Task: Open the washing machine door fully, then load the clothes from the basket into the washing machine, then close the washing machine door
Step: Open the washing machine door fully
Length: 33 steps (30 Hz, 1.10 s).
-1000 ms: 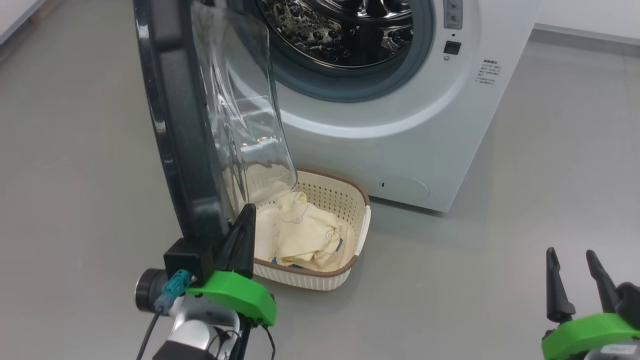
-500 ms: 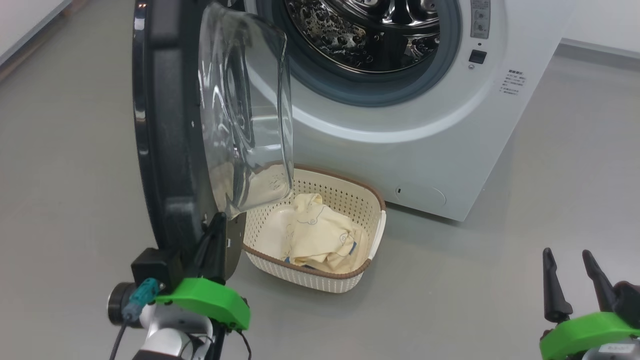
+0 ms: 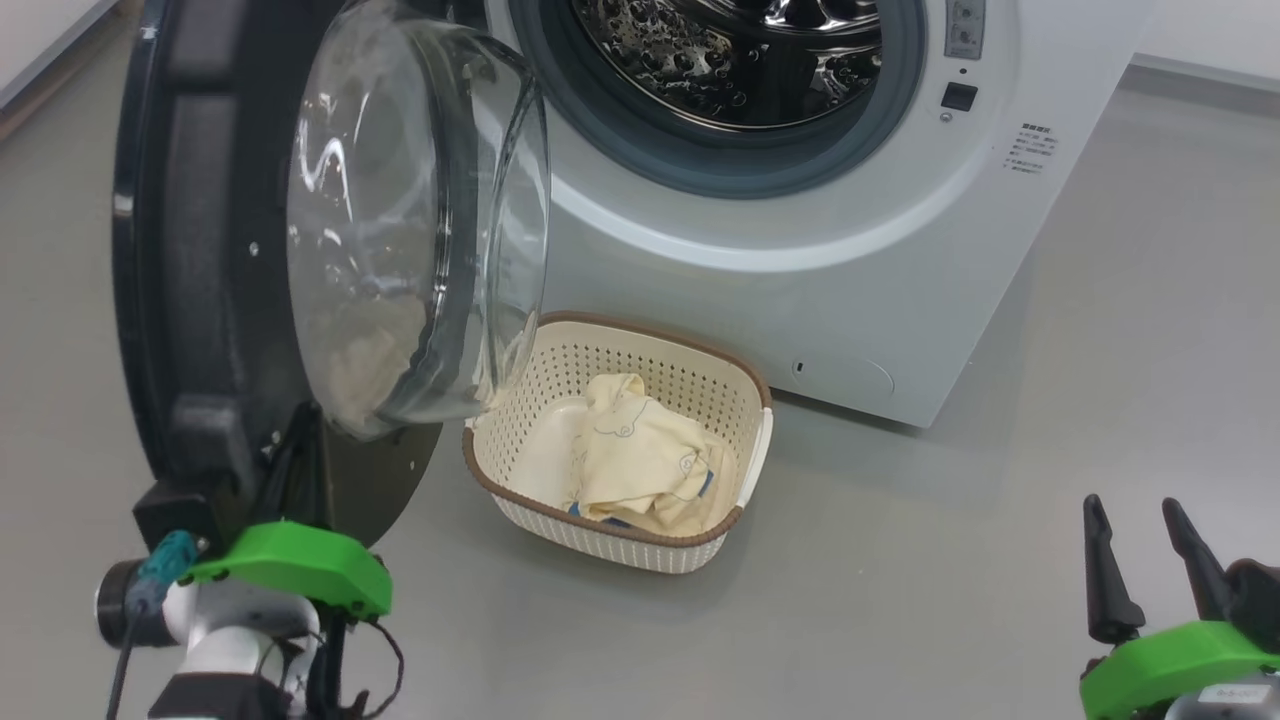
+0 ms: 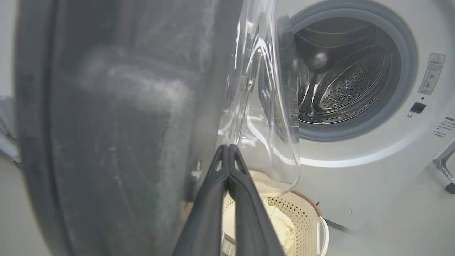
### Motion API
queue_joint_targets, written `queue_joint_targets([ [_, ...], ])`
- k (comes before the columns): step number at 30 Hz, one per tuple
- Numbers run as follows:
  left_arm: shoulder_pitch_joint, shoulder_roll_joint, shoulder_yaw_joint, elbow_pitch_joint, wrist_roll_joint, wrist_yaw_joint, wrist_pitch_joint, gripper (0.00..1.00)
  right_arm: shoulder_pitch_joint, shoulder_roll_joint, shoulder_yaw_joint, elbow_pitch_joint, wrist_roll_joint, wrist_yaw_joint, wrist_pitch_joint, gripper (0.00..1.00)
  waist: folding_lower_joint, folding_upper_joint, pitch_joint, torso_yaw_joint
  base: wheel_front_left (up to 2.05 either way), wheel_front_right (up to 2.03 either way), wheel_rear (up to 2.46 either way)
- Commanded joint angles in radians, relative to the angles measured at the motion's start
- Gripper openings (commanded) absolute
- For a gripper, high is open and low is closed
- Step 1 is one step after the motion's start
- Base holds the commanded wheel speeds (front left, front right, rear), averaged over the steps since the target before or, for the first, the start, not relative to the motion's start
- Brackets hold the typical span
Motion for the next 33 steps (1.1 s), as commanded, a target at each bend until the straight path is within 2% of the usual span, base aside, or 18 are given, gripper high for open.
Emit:
queue_joint_targets([
  [1,-0.073,0.048,0.075,-0.005,-0.008,0.112,-0.016,0.00,-0.019,-0.017,0.018,-0.041,-0.005,0.000,0.002,1.00,0.0000,-0.0001,0.008,-0.002,0.00,0.00,0.00],
  [16,-0.143,0.116,0.210,0.163,-0.050,0.159,-0.067,0.00,-0.042,-0.017,0.009,-0.056,-0.011,0.000,0.013,1.00,0.0000,-0.0001,0.057,-0.022,0.00,0.00,0.00],
  [33,-0.281,0.210,0.313,0.416,-0.112,0.123,-0.104,0.00,-0.078,-0.017,0.015,-0.064,-0.024,0.000,0.021,1.00,0.0000,-0.0001,0.114,-0.058,0.00,0.00,0.00],
])
